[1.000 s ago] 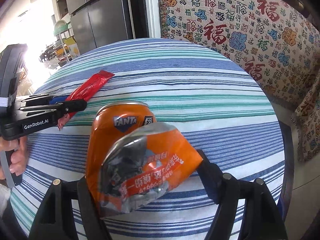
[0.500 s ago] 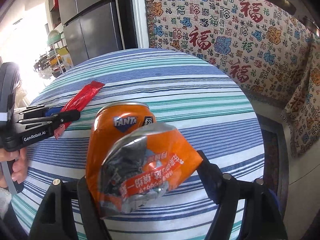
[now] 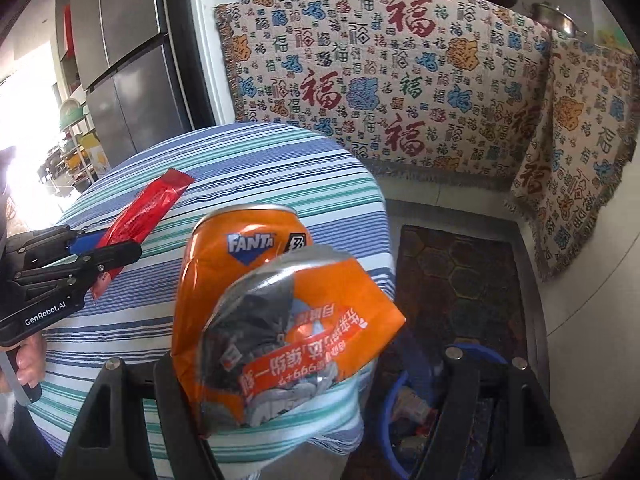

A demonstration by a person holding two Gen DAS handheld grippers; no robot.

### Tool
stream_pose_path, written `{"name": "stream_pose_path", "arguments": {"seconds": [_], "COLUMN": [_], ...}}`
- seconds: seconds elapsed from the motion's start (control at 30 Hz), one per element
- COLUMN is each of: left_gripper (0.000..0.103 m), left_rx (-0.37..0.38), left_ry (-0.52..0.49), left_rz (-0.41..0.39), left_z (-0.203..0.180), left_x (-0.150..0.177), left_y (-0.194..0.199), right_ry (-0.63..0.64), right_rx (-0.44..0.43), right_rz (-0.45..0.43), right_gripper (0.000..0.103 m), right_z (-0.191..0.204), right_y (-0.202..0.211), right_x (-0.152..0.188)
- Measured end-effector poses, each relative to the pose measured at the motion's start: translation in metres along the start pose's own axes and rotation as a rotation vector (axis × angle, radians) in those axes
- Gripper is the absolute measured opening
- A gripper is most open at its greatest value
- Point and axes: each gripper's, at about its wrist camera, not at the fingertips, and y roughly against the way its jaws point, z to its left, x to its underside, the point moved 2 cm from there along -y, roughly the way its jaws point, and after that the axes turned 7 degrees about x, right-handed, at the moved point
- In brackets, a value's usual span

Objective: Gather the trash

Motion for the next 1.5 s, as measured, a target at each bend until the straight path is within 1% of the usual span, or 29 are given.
{"name": "stream_pose_path", "arguments": {"seconds": [0.03, 0.1, 0.23, 0.4, 0.47, 0.53, 0.6, 0.7, 0.83, 0.9, 0.93, 0.97, 1.0, 1.03, 1.07, 1.13, 1.2, 1.27, 1.43, 1.5], "left_gripper": [0.024, 0.024, 0.024, 0.024, 0.024, 0.024, 0.024, 0.024, 0.025, 0.026, 0.028, 0.039, 0.046, 0.057, 0.06, 0.062, 0.067, 0.076, 0.086, 0.088], "left_rx": [0.009, 0.03, 0.074, 0.131, 0.159, 0.189, 0.215, 0.262, 0.34, 0.358, 0.363, 0.375, 0.383, 0.386, 0.387, 0.392, 0.39, 0.378, 0.342, 0.311], "left_ry": [-0.011, -0.027, -0.059, -0.081, -0.085, -0.095, -0.108, -0.12, -0.128, -0.134, -0.135, -0.138, -0.14, -0.14, -0.143, -0.15, -0.149, -0.153, -0.151, -0.156], "left_rz": [-0.003, -0.01, -0.013, -0.004, 0.005, 0.018, 0.033, 0.073, 0.14, 0.169, 0.178, 0.185, 0.188, 0.187, 0.184, 0.184, 0.176, 0.16, 0.129, 0.106], "left_z": [-0.008, -0.025, -0.057, -0.09, -0.103, -0.119, -0.135, -0.16, -0.188, -0.199, -0.204, -0.209, -0.213, -0.217, -0.22, -0.225, -0.227, -0.228, -0.223, -0.222], "left_x": [-0.004, -0.01, -0.02, -0.027, -0.03, -0.032, -0.034, -0.036, -0.038, -0.038, -0.039, -0.04, -0.04, -0.04, -0.041, -0.043, -0.045, -0.046, -0.051, -0.053], "left_y": [-0.001, -0.003, -0.008, -0.017, -0.022, -0.029, -0.039, -0.06, -0.092, -0.108, -0.115, -0.121, -0.126, -0.13, -0.133, -0.138, -0.138, -0.137, -0.128, -0.12], "right_ry": [0.0, -0.035, -0.076, -0.128, -0.149, -0.165, -0.184, -0.204, -0.212, -0.203, -0.195, -0.188, -0.186, -0.187, -0.186, -0.175, -0.17, -0.172, -0.203, -0.221], "right_rx": [0.0, 0.02, 0.049, 0.091, 0.12, 0.146, 0.167, 0.201, 0.209, 0.217, 0.223, 0.225, 0.226, 0.223, 0.224, 0.241, 0.245, 0.252, 0.265, 0.271], "right_rz": [0.0, -0.012, -0.021, -0.019, -0.01, 0.015, 0.062, 0.118, 0.178, 0.191, 0.195, 0.203, 0.213, 0.222, 0.231, 0.239, 0.235, 0.226, 0.214, 0.202], "right_gripper": [0.075, 0.075, 0.075, 0.075, 0.075, 0.075, 0.076, 0.076, 0.076, 0.077, 0.078, 0.078, 0.078, 0.078, 0.08, 0.081, 0.082, 0.086, 0.086, 0.086], "right_z": [0.0, -0.02, -0.046, -0.081, -0.098, -0.116, -0.135, -0.16, -0.186, -0.194, -0.196, -0.199, -0.202, -0.205, -0.207, -0.21, -0.212, -0.214, -0.219, -0.221], "right_y": [0.0, 0.009, 0.019, 0.029, 0.032, 0.033, 0.029, 0.022, 0.007, 0.0, -0.004, -0.009, -0.012, -0.015, -0.017, -0.019, -0.018, -0.014, -0.001, 0.009], "right_x": [0.0, 0.002, 0.007, 0.014, 0.019, 0.026, 0.036, 0.053, 0.076, 0.082, 0.085, 0.087, 0.089, 0.091, 0.092, 0.093, 0.093, 0.093, 0.093, 0.092]}}
